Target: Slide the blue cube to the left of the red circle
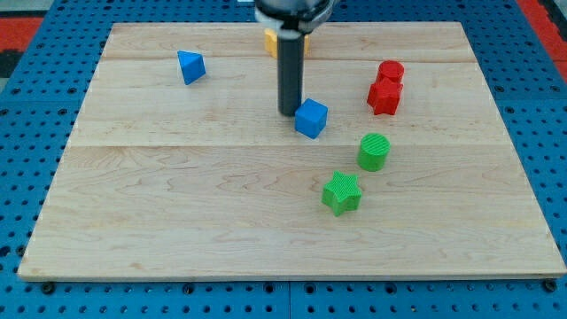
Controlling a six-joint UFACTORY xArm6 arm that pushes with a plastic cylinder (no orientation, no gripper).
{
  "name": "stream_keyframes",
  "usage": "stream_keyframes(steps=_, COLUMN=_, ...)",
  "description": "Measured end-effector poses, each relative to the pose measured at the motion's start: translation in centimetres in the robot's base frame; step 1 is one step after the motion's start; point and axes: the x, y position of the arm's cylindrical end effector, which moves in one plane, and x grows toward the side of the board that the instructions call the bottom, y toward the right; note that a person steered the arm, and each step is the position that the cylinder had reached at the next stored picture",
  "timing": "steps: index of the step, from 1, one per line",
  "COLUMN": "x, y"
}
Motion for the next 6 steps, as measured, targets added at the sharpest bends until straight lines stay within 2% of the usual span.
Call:
stream_keyframes(steps=1, x=6.4, y=0.6)
stream_keyframes(steps=2, x=3.8, y=6.3)
stream_keyframes(steps=3, x=-2.7, y=5.6)
stream_keyframes(steps=4, x=-5.5, y=0.4)
stream_keyframes(steps=5, x=0.2, y=1.3)
stream_keyframes(steps=6, x=2.0, y=-4.2)
